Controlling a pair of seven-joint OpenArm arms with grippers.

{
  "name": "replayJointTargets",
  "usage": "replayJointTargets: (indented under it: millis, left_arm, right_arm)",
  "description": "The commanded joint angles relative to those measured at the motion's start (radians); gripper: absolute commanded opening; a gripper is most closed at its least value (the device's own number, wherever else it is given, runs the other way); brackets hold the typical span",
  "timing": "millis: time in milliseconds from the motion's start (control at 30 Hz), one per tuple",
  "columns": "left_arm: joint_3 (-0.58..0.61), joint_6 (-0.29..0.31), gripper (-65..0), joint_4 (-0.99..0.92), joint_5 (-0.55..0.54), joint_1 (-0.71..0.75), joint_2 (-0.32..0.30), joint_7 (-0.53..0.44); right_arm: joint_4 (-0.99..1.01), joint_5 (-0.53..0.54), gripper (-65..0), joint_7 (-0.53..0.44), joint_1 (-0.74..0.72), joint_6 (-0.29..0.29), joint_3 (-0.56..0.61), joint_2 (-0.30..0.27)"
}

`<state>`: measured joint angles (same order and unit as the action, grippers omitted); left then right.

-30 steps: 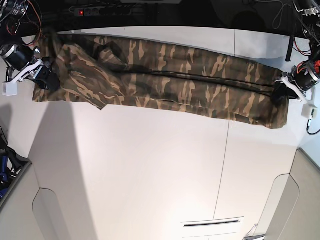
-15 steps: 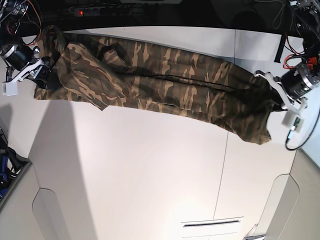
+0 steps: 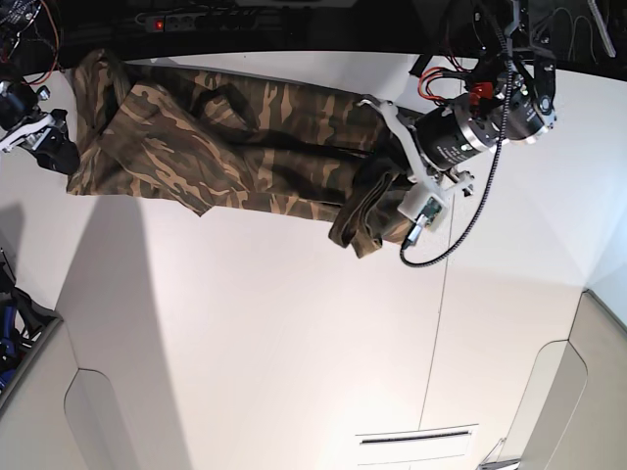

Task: Fold the T-shirt properly
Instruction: 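Carry the strip end with the left gripper toward the right gripper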

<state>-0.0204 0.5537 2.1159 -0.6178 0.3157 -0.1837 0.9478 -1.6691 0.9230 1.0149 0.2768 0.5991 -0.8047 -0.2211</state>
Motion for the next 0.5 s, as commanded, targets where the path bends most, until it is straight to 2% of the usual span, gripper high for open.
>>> replayJointTargets:
  millis: [0,33,133,267,300,400,467]
  left_arm:
    - [0.016,0.003,-65.0,0.012,-0.005,-0.008,0.009,-0.033]
    - [0.035,0.003,-65.0,0.005,0.013,-0.008,0.018,-0.036]
    - [0.079,0.004,-50.1,-0.046,0.065,-0.014,0.037,-0.065]
    - [0.110,0.005,-30.5,-0.120,0.072,-0.019,0.063,-0.108]
    - [0.118,0.005,-27.4,-0.130,0.064,-0.019,0.069,-0.122]
    - [0.142,0.004,-26.3,-0.140,0.018,-0.019,0.070,-0.140]
    - [0.154,0.004,-26.3,-0.140,0.000,-0.019,0.070,-0.140]
  right_arm:
    - [-0.018,0.019,-40.2,-0.014,-0.004,0.006,-0.015,-0.018]
    - [-0.018,0.019,-38.4,-0.011,-0.004,0.006,-0.021,-0.018]
    - [-0.018,0.013,-33.3,-0.007,-0.002,0.006,-0.023,-0.021]
    - [-0.018,-0.016,-32.8,-0.008,-0.002,-0.001,-0.023,-0.040]
    - [-0.018,-0.019,-32.7,-0.008,-0.002,-0.001,-0.023,-0.046]
    - [-0.018,-0.018,-32.5,-0.008,-0.002,-0.004,-0.023,-0.059]
    - [-0.017,-0.019,-29.0,-0.006,0.004,-0.012,-0.023,-0.062]
